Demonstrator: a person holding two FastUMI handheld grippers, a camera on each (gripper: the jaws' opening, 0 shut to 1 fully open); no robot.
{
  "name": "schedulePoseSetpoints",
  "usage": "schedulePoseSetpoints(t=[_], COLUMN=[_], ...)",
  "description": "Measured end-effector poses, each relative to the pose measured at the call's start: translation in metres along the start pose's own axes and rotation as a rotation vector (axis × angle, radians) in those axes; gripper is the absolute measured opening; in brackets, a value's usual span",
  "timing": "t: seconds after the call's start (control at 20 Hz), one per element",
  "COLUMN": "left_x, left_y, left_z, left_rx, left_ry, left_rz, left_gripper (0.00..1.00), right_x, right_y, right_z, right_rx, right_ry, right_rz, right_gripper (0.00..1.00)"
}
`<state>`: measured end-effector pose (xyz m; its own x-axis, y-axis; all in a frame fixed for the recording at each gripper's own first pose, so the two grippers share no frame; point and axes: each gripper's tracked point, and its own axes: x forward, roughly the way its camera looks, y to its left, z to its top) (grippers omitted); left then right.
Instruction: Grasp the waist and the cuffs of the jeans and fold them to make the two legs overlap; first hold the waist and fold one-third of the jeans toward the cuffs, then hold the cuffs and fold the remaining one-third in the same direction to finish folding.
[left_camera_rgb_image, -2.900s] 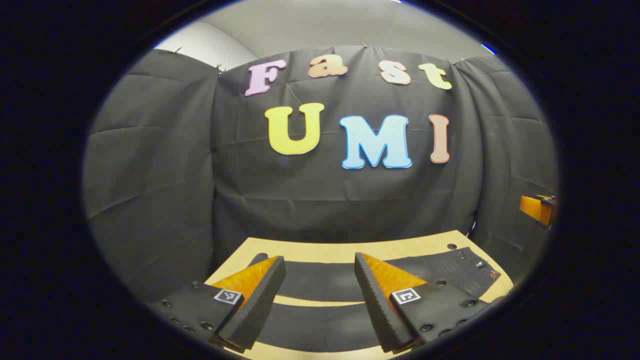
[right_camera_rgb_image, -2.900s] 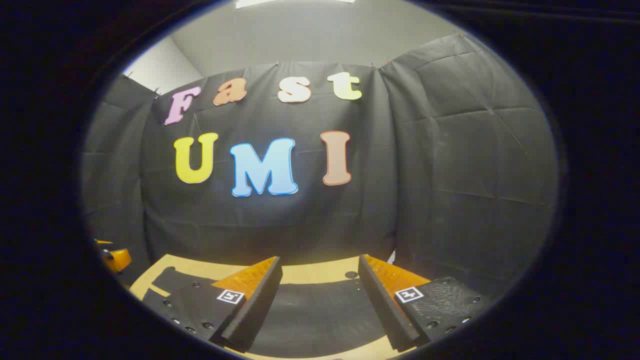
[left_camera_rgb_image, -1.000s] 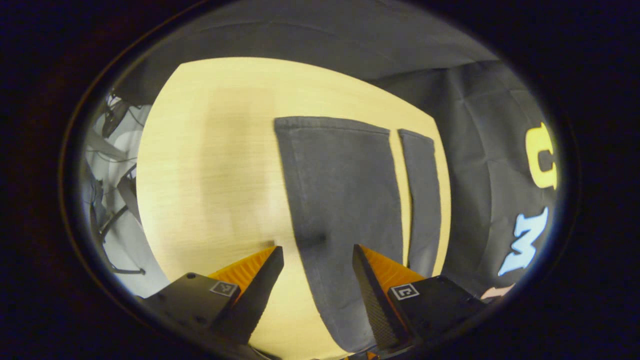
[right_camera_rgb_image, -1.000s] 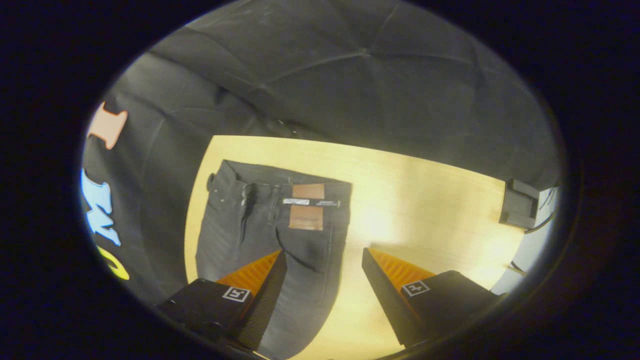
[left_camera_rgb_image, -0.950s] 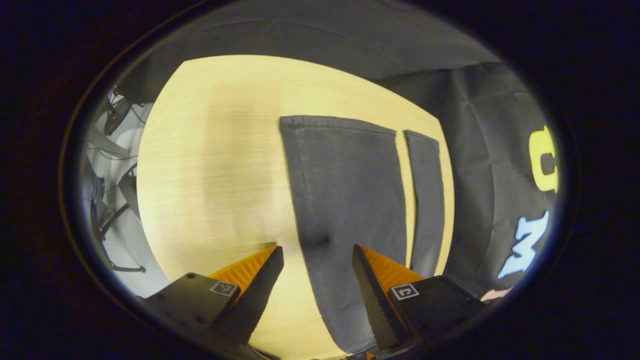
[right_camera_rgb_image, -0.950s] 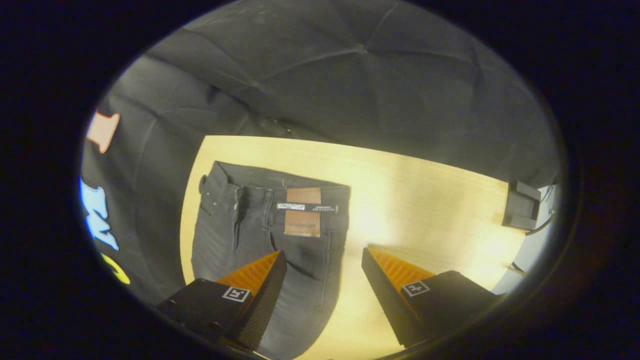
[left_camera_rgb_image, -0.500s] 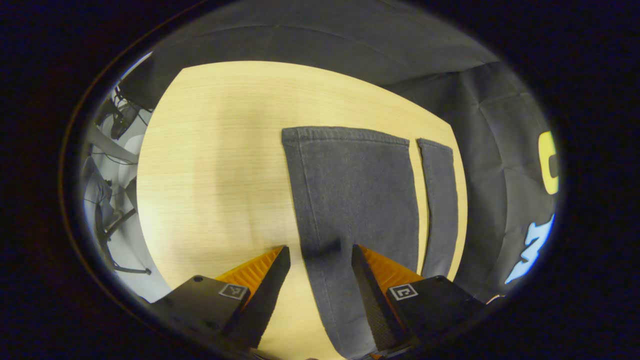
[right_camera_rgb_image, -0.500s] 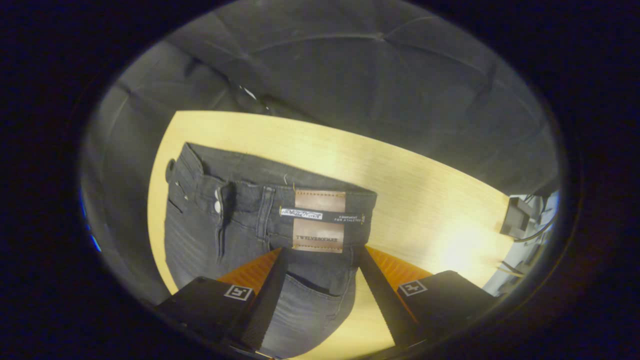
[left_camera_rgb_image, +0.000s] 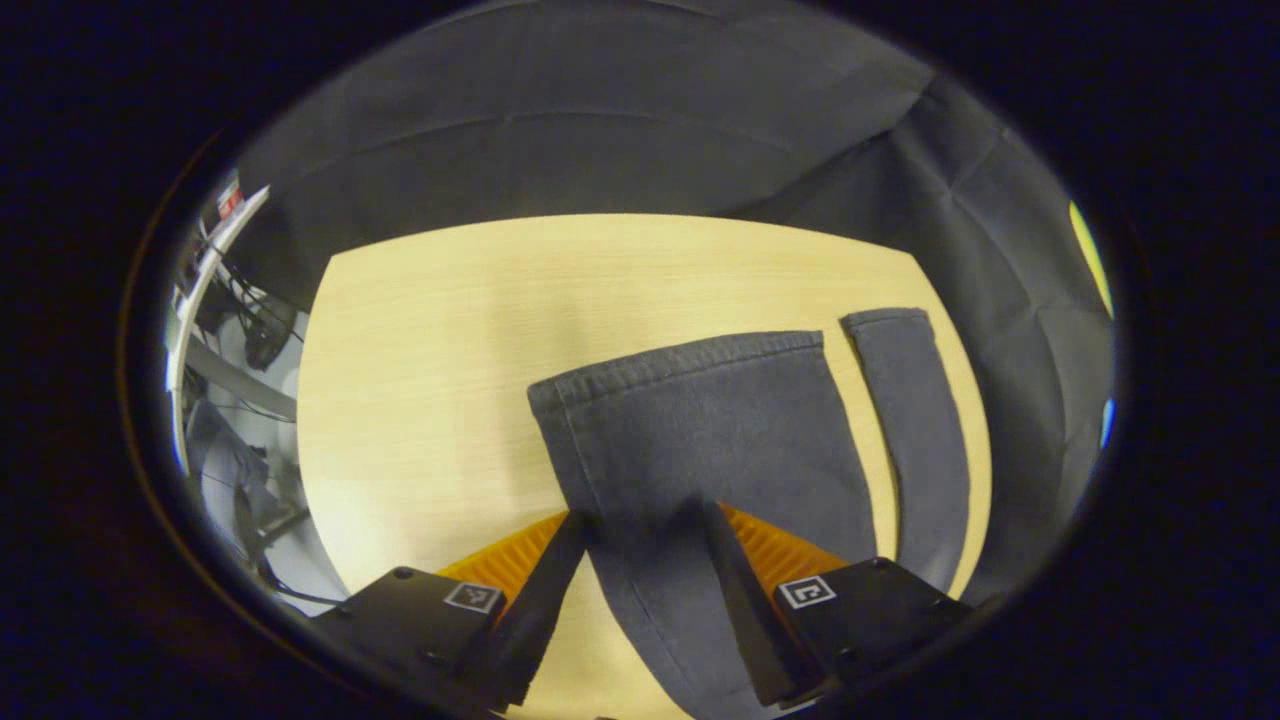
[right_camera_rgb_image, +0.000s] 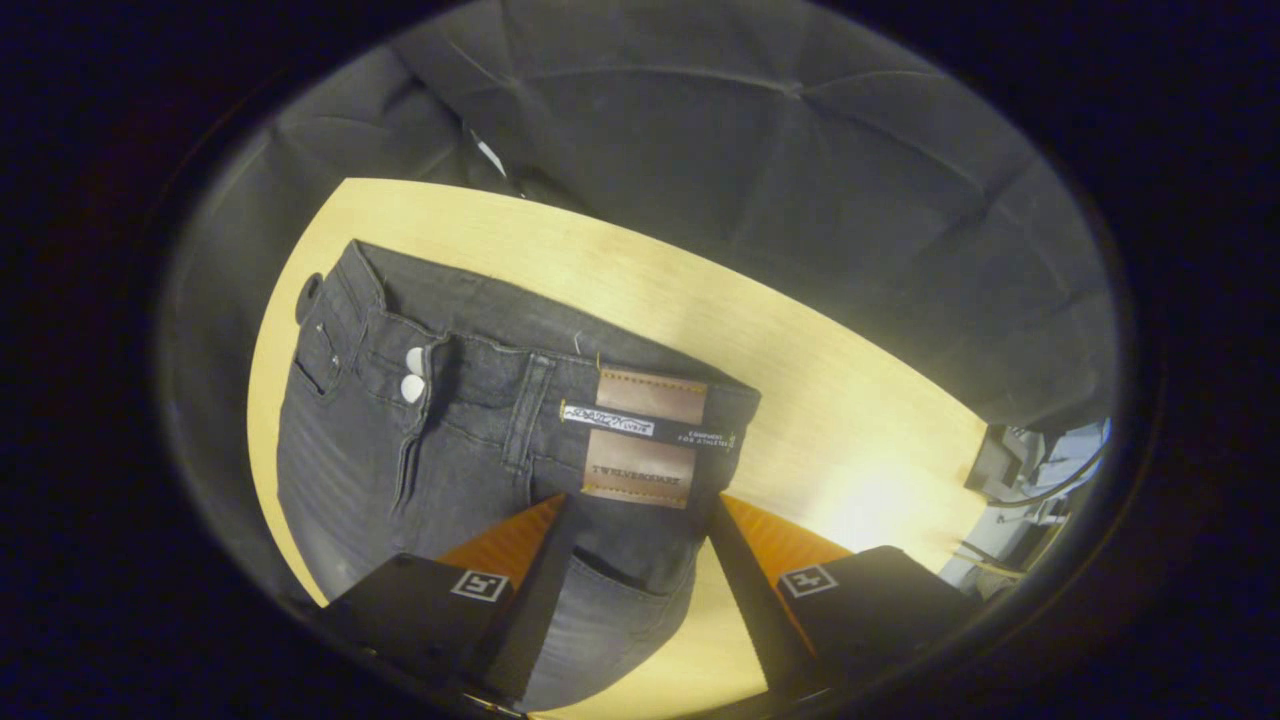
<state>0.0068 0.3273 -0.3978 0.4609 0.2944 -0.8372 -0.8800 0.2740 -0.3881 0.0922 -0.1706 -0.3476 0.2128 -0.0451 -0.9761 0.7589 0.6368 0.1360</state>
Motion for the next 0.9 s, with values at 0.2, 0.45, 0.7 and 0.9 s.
schedulePoseSetpoints(t=[0.2, 0.45, 0.7, 0.9], left_x=[0.012, 0.002, -0.004, -0.005], left_y=[0.004, 0.015, 0.020, 0.022], left_z=[-0.005, -0.001, 0.001, 0.003], left_rx=[0.071, -0.006, -0.139, -0.257], left_ry=[0.049, 0.138, 0.100, 0.064], left_rz=[0.129, 0.099, 0.023, -0.060], left_gripper=[0.87, 0.49, 0.14, 0.14], right_x=[0.000, 0.000, 0.003, -0.005], right_y=[0.000, -0.001, 0.007, 0.012], right_z=[0.000, -0.001, -0.001, -0.007], right_rx=[-0.004, -0.047, -0.058, 0.113], right_ry=[-0.029, -0.075, -0.097, -0.034], right_rz=[-0.004, 0.001, 0.117, 0.292], right_gripper=[0.83, 0.82, 0.40, 0.12])
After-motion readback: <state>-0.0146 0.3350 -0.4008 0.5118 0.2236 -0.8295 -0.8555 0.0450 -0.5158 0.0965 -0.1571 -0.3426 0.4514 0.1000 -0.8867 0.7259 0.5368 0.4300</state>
